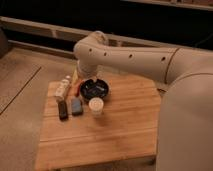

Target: Stand the bottle upright

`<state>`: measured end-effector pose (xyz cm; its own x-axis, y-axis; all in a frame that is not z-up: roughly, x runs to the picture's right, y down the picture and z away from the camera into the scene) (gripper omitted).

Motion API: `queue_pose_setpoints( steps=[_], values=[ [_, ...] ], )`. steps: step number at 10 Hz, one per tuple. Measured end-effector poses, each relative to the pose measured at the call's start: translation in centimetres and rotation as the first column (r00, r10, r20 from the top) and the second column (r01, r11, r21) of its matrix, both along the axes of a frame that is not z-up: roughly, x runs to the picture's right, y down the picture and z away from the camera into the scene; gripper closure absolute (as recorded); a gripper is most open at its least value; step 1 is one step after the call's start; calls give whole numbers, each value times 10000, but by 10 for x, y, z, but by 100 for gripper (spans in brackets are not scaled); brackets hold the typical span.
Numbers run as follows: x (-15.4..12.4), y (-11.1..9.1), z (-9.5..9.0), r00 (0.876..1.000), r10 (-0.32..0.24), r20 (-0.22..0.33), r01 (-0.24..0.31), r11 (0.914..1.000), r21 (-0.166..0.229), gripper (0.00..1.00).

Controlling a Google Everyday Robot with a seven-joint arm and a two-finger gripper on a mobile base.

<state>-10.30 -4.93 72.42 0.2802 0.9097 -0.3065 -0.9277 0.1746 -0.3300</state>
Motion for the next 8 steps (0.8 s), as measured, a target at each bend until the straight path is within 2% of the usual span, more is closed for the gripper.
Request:
queue_pose_setpoints(
  steps=[3, 4, 6, 8],
  values=[
    [-2, -5, 3, 9998, -181, -34, 181, 9998, 84, 35],
    [0, -15, 9, 9991, -394, -143, 397, 9989, 240, 35],
    [-14, -35, 22, 9947, -1029, -67, 1031, 9934, 497, 35],
    [-22, -53, 41, 9911, -1327, 113, 1317, 9894, 618, 35]
  ],
)
